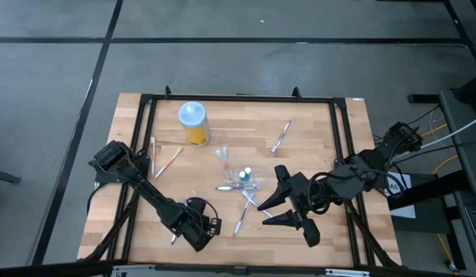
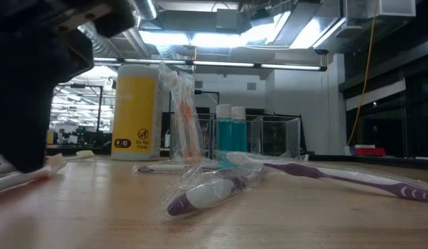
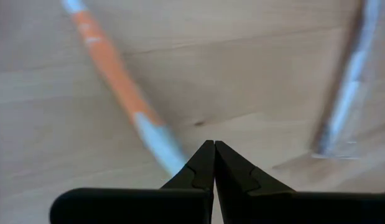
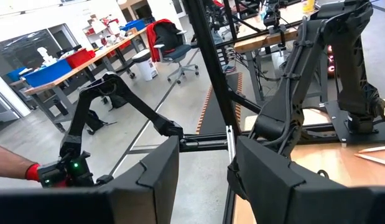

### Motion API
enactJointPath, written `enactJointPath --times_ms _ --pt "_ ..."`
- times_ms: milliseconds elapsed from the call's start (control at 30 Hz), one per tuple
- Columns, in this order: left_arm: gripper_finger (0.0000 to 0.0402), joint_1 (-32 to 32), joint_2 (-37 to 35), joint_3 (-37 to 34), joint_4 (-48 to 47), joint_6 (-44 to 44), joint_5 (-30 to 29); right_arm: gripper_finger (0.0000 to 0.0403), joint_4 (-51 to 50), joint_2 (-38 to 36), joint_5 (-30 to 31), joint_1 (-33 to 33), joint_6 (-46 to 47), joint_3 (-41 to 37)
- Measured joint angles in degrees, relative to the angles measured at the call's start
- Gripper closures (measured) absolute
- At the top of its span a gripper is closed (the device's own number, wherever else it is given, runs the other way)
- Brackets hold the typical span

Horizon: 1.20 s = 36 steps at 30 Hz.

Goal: Pick & Place toothbrushing station
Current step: Put the white and orange toothbrush into the left compartment of the transparent organizer

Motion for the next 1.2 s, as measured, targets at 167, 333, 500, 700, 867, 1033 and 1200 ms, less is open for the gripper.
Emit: enactJointPath --times_ms 167,333,500,700,867,1033,1200 --pt "0.0398 -1.4 0.0 0.0 -3.73 -3.83 1.79 0.0239 0.0 0.0 0.02 0.39 -0.02 0.0" --pt "0.0398 -3.53 0.0 0.0 -4.66 -8.43 0.82 0.0239 -0.01 0.0 0.22 0.63 -0.07 0.0" --pt "0.0398 -4.62 0.0 0.25 -8.29 -11.13 2.16 0.0239 -0.02 0.0 0.2 0.63 -0.63 0.0" --pt "0.0398 -4.6 0.0 3.81 -17.42 -10.86 1.41 0.0239 -0.04 0.0 -0.04 0.63 -1.15 0.0" --pt "0.0398 -4.27 -0.07 7.14 -20.17 -8.33 -5.6 0.0239 -0.57 0.0 -0.09 0.63 -1.34 0.02" --pt "0.0396 -2.08 -0.09 6.7 -23.83 -7.5 -5.11 0.0239 -0.59 0.0 -0.24 0.63 -1.73 0.02" --pt "0.0357 2.58 -0.09 6.69 -24.03 -2.46 -3.4 0.0239 -0.57 0.0 -0.24 0.63 -1.73 0.02"
